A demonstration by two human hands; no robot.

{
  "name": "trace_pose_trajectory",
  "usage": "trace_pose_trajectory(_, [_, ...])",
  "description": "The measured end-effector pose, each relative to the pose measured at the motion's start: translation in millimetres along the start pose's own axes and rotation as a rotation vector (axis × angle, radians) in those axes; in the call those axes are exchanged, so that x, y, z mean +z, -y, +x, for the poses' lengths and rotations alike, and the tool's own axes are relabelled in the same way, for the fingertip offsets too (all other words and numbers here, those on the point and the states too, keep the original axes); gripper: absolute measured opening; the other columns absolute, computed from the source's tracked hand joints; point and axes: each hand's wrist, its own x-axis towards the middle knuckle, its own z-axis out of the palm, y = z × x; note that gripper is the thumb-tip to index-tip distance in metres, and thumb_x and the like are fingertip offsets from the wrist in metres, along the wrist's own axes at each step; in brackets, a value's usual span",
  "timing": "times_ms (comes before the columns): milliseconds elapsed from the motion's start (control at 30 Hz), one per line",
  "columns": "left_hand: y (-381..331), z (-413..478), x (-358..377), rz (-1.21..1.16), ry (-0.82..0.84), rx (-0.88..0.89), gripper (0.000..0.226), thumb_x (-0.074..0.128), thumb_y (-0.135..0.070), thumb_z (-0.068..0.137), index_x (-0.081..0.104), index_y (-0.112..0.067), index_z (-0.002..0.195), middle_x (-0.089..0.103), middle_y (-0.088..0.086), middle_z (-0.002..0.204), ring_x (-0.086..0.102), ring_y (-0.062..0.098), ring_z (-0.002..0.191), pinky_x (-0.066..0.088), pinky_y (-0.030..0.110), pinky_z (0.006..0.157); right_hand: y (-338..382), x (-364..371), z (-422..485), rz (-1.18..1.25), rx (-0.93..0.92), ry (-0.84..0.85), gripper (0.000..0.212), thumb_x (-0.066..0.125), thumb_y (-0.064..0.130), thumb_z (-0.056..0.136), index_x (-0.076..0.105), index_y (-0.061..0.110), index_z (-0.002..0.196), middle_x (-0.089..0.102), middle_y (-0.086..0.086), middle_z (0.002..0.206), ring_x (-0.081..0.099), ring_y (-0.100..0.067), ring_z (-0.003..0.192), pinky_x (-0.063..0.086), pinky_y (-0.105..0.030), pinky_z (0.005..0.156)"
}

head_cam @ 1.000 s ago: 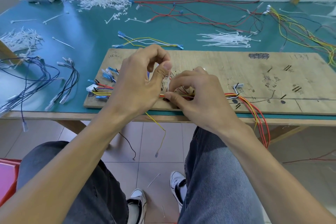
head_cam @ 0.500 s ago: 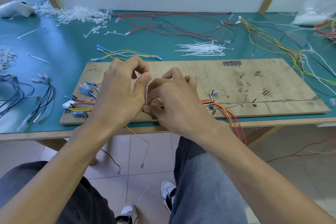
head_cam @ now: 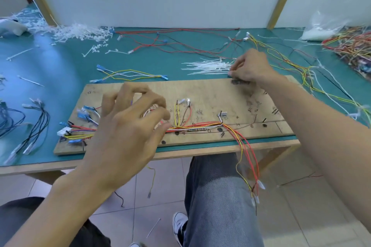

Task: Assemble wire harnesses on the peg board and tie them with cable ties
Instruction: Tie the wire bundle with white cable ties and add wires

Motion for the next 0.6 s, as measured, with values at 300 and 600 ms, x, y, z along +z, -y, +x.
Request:
trace_pose_trajectory(300, [7.4, -5.1, -7.0, -0.077, -0.015, -0.109, 0.009, 0.067, -0.035, 0.098, 0.072, -0.029, 0.093, 0.064, -0.02, 0.11, 0.05, 0.024, 0.119, 0.025, 0.035, 0.098, -12.9, 1.8, 21.1, -0.114, -0.159, 0.049, 0.016, 0.091, 0.029, 0.08, 0.076, 0.026, 0.079, 0.069, 0.008, 0.07, 0.061, -0.002, 0.068, 0.044, -0.022, 0.075])
trace_pose_trajectory(600, [5.2, -6.3, -3.0, -0.133, 0.016, -0.124, 0.006, 0.067, -0.033, 0.098, 0.071, -0.029, 0.095, 0.064, -0.023, 0.108, 0.047, 0.019, 0.119, 0.032, 0.045, 0.098, -14.0, 4.7, 28.5, -0.209, -0.3, 0.014, 0.017, 0.085, 0.02, 0.087, 0.072, 0.025, 0.077, 0.071, -0.001, 0.08, 0.067, -0.022, 0.086, 0.054, -0.034, 0.081])
